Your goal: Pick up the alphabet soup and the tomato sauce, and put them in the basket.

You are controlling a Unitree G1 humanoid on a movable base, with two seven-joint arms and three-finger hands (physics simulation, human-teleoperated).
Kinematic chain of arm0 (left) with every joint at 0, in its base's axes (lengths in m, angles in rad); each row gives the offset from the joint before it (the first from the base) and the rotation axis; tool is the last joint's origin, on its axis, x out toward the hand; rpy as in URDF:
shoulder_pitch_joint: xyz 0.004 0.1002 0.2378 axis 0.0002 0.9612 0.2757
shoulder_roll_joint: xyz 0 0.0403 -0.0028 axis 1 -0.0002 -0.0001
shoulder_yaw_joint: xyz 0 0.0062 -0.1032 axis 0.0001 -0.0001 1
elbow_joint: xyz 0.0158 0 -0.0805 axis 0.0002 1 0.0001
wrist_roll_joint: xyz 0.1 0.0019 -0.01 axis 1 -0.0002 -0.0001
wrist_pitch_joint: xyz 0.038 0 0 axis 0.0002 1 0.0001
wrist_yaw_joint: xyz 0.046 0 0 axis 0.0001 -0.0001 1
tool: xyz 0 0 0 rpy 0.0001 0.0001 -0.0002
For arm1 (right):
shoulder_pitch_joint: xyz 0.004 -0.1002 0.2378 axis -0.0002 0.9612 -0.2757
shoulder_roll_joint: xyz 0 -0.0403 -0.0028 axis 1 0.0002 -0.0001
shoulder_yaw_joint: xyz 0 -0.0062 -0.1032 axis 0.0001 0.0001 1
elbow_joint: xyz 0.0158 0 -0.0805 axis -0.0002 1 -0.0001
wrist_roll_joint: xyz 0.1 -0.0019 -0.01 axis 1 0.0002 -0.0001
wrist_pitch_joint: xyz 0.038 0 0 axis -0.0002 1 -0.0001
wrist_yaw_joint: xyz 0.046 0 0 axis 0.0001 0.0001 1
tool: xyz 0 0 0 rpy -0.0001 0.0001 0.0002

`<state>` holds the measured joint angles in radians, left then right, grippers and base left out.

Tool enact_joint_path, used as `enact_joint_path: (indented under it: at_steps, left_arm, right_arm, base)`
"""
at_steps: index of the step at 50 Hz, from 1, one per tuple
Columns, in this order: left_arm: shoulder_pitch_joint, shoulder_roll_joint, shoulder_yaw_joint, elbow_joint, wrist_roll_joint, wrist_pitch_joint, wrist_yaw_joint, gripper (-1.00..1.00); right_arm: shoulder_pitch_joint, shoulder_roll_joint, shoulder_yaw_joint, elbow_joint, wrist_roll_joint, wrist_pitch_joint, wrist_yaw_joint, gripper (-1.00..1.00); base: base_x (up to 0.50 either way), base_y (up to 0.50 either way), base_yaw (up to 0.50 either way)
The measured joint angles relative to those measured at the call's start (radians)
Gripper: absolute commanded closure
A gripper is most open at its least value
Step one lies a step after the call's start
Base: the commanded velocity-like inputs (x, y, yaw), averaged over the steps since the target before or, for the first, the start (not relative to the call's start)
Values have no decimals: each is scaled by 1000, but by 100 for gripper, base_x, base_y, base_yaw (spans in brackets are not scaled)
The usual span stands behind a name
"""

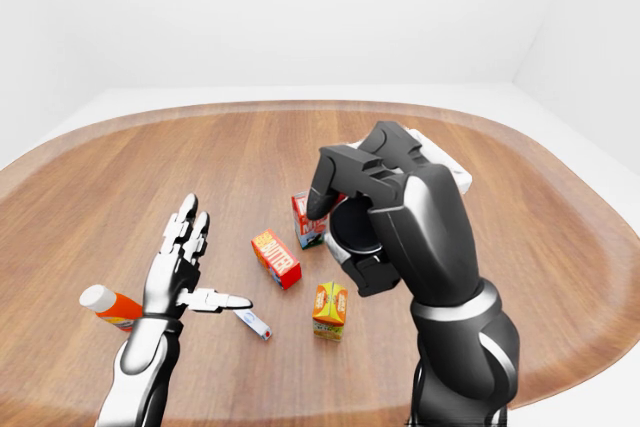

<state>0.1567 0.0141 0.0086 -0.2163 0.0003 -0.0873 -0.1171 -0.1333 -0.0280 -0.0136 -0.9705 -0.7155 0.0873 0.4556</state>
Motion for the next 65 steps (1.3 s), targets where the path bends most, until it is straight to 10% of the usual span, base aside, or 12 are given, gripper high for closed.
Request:
enact_joint_path:
  at_steps: [22,65]
  left_arm:
    - [5,0,-2,-9,0,0,-5,-100]
    - [4,0,-3,-1,-1,0,-7,-100]
  right_arm:
    - [-259,-107,-43,194,-20,0,14,100]
    - [-656,-307,-92,1174,16,0,-297,100]
  base:
    - [0,0,0]
    - [0,0,0]
